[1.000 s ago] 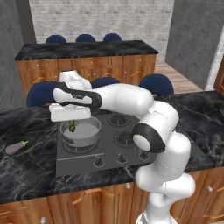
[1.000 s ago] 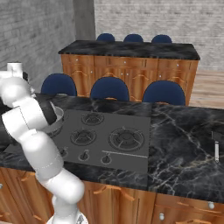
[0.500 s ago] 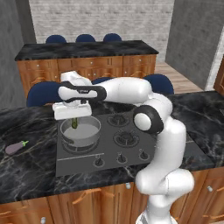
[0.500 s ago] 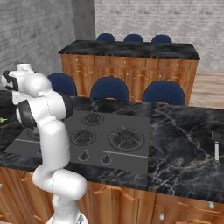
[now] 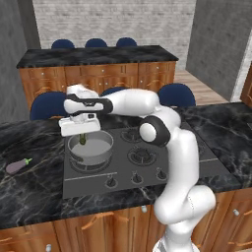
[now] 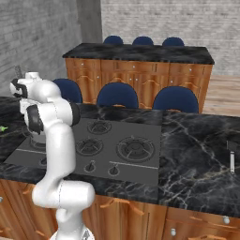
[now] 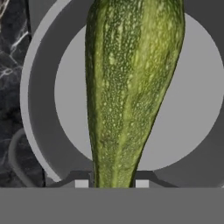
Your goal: Put the squash and eggplant in the pot. Retrieve the spatula and lightly stir the vegetables in the pot.
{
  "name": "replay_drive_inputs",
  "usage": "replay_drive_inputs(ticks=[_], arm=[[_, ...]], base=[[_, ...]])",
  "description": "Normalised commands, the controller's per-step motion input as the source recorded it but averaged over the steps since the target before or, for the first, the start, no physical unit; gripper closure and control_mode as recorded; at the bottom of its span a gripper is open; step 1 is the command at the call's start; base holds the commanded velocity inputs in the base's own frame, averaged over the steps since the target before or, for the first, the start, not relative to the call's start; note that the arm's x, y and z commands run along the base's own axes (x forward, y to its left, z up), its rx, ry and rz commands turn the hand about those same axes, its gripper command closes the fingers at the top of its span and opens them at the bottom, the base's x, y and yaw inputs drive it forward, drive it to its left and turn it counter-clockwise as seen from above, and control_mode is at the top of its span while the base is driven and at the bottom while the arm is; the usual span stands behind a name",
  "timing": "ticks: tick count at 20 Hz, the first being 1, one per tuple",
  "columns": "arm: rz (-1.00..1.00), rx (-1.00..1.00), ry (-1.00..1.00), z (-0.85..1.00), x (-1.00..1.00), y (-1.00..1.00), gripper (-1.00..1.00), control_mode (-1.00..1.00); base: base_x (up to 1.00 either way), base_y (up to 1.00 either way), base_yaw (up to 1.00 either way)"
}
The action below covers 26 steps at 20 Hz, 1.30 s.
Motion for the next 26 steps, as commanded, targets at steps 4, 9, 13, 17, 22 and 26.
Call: replay_drive_inputs(ticks=[4,9,13,17,22,26], arm=[[0.00,0.00,0.04,-0.39,0.00,-0.08,1.00,-1.00],[0.00,0.00,0.00,-0.36,0.00,-0.19,1.00,-1.00],[0.00,0.00,0.00,-0.33,0.00,-0.14,1.00,-1.00],[0.00,0.00,0.00,-0.24,0.00,-0.06,1.00,-1.00],[0.00,0.00,0.02,-0.19,0.03,0.00,1.00,-1.00],[0.00,0.00,0.01,-0.05,0.02,-0.01,1.00,-1.00]], base=[[0.00,0.00,0.00],[0.00,0.00,0.00],[0.00,0.00,0.00],[0.00,0.00,0.00],[0.00,0.00,0.00],[0.00,0.00,0.00]])
